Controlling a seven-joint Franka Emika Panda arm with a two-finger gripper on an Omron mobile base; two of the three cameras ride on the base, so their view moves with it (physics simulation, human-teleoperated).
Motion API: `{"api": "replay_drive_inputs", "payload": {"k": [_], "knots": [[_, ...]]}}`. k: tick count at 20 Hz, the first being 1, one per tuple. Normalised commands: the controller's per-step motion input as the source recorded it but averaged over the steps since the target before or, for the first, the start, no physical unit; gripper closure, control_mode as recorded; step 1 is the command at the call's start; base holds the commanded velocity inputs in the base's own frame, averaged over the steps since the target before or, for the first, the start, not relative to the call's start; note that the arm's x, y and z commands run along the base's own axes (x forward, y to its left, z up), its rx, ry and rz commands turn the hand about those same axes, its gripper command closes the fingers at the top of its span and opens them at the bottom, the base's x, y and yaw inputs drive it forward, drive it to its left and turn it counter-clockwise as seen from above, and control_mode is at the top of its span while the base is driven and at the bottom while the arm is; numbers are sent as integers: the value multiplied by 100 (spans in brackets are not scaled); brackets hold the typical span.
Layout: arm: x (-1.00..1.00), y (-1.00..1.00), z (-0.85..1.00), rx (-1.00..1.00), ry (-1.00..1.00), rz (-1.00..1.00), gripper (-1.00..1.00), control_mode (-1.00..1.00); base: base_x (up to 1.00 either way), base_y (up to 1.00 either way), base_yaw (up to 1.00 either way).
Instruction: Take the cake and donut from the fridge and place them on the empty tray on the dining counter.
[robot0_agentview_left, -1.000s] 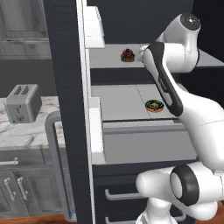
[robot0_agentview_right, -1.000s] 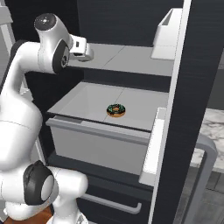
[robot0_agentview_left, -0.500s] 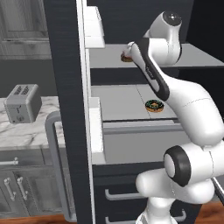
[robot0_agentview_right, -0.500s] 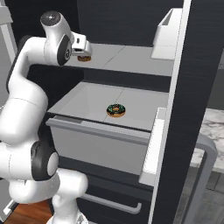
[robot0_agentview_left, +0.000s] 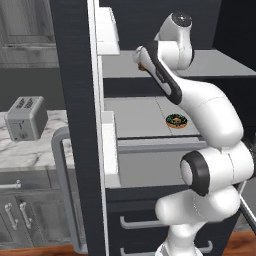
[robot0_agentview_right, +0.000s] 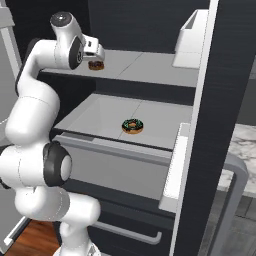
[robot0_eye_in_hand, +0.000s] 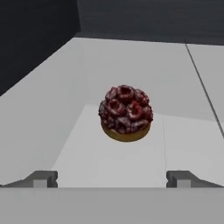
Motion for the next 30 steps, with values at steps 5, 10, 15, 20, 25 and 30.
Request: {"api": "replay_drive_inputs", "payload": {"k": [5, 10, 15, 20, 25, 30], "knots": [[36, -3, -13, -2, 4, 0, -100, -100, 0, 0, 0], [34, -11, -3, -4, 1, 0, -100, -100, 0, 0, 0], [52, 0, -17, -1, 4, 0, -100, -100, 0, 0, 0], [35, 0, -18, 0, 10, 0, -100, -100, 0, 0, 0], [37, 0, -21, 0, 11, 0, -100, -100, 0, 0, 0], [33, 10, -48, 0, 12, 0, 100, -100, 0, 0, 0]]}}
